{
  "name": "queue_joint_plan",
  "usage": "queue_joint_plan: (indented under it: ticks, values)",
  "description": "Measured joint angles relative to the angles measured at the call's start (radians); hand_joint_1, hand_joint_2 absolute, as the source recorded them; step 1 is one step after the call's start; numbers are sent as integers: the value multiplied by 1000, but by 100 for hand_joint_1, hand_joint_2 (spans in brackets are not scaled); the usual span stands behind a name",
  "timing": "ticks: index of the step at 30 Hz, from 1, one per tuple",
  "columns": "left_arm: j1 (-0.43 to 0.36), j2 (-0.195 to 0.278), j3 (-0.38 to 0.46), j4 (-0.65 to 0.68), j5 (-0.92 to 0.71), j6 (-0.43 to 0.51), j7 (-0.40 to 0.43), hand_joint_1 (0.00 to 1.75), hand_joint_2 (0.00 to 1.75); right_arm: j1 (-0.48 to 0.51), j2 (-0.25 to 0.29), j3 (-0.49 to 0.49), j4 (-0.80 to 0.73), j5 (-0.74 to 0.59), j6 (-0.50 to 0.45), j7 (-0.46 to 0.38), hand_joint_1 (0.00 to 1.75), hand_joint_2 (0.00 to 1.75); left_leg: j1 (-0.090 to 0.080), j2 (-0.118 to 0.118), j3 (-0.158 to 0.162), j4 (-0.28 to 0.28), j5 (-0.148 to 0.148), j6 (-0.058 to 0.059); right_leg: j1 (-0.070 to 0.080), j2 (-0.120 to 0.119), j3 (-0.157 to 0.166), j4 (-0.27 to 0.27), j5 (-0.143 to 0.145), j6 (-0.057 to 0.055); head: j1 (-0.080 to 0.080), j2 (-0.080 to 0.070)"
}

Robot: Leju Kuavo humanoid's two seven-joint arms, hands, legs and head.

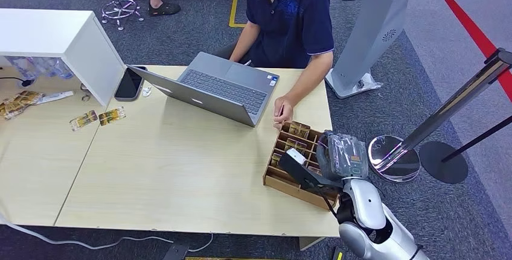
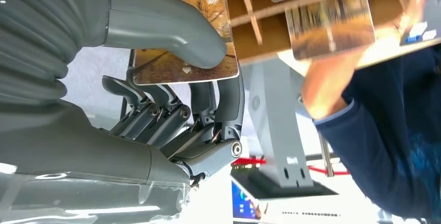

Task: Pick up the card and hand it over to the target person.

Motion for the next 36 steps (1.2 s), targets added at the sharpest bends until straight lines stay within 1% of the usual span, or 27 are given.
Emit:
queue_joint_plan:
  ticks: [8,15,19,24,31,36]
  values:
    - [-2,-2,-1,-1,-1,0,-2,0,0,-36,-13,-14,-61,5,12,11,175,175,0,0,0,0,0,0,0,0,0,0,0,0,0,0]
    - [-10,-3,-9,-1,-10,-4,3,0,0,-75,-29,-49,-46,2,4,36,175,175,0,0,0,0,0,0,0,0,1,-1,0,0,0,0]
    - [-12,-3,-11,-1,-11,-5,5,0,0,-80,-31,-54,-37,4,1,41,175,175,0,0,0,0,0,0,0,0,1,-1,0,0,0,0]
    - [-25,-5,-33,-2,-31,-14,25,0,0,-115,-6,-63,74,21,-60,45,175,175,1,0,2,-1,1,0,1,0,2,-2,1,0,0,0]
    - [-34,-8,-42,-2,-39,-18,33,0,0,-125,25,-66,194,-17,-135,20,175,175,1,1,3,-3,1,0,1,0,3,-3,2,0,0,0]
    - [-37,-11,-46,-1,-43,-20,36,0,0,-135,41,-58,255,-35,-162,6,175,175,1,1,3,-3,1,0,1,1,3,-4,2,0,0,0]
